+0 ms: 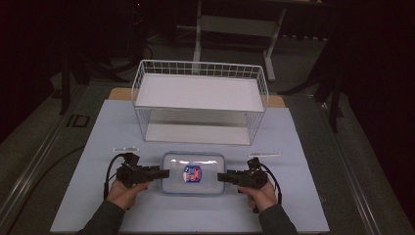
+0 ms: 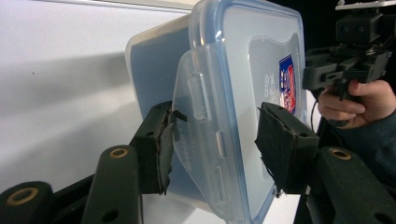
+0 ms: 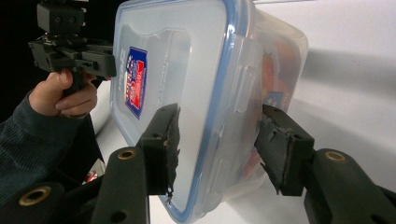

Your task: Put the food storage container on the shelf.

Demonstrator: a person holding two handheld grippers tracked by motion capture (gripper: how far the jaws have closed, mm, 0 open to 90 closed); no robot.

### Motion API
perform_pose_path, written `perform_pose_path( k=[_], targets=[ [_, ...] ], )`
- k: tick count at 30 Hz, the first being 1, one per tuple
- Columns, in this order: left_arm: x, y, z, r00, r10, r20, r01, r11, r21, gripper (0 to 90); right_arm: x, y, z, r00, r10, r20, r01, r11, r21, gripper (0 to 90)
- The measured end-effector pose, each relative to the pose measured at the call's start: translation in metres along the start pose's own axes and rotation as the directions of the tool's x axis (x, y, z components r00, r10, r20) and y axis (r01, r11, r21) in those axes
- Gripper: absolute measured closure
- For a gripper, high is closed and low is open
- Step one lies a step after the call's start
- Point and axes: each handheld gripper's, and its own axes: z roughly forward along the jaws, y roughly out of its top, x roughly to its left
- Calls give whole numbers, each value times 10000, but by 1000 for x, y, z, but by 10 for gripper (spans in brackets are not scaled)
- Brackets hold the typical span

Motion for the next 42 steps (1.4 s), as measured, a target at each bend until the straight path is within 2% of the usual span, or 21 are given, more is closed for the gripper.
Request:
perform_pose_path(
  k=[3, 11, 21, 33, 42],
  targets=[
    [-4, -3, 0, 9996, 114, -245, -117, 9999, -115, 476, 5, -2, 1, 9997, 51, 232, -48, 9999, -146, 495],
    [-11, -6, -2, 9981, 378, -488, -390, 9990, -232, 477, 9, -6, -1, 9994, -90, 334, 98, 9996, -258, 503],
    [-15, -6, -2, 9977, 399, -548, -416, 9987, -295, 483, 12, -7, -4, 9987, -260, 431, 277, 9988, -407, 512],
    [-25, -3, -8, 9965, 566, -609, -614, 9949, -801, 485, 20, -1, -11, 9981, -456, 411, 489, 9954, -829, 514],
    [-32, 7, -17, 9948, 812, -608, -873, 9906, -1056, 487, 29, 5, -16, 9967, -693, 417, 735, 9911, -1112, 515]
  ],
)
